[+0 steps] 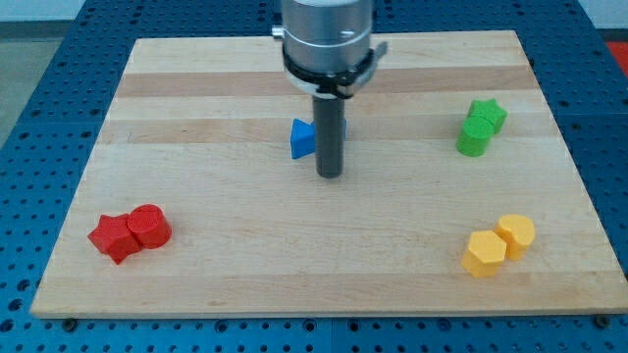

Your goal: Move the blue tringle closer to the blue cube

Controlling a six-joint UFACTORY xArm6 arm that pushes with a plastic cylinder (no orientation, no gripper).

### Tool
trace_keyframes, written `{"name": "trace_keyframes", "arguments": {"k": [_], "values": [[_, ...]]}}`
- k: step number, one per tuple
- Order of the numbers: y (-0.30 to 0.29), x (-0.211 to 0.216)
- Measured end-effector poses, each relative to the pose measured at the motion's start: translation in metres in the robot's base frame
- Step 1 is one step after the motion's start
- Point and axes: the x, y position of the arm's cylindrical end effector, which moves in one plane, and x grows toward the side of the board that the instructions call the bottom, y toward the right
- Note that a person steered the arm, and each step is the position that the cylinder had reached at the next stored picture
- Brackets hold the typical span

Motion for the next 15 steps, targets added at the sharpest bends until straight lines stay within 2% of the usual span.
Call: {"name": "trace_keyframes", "arguments": {"k": [2, 4, 5, 6, 7, 8, 11, 15], "values": [[0.093, 0.009], [0.187, 0.036], [0.223, 0.055], [0.236, 0.089], [0.235, 0.122], [0.223, 0.132], [0.159, 0.132], [0.143, 0.100]]}}
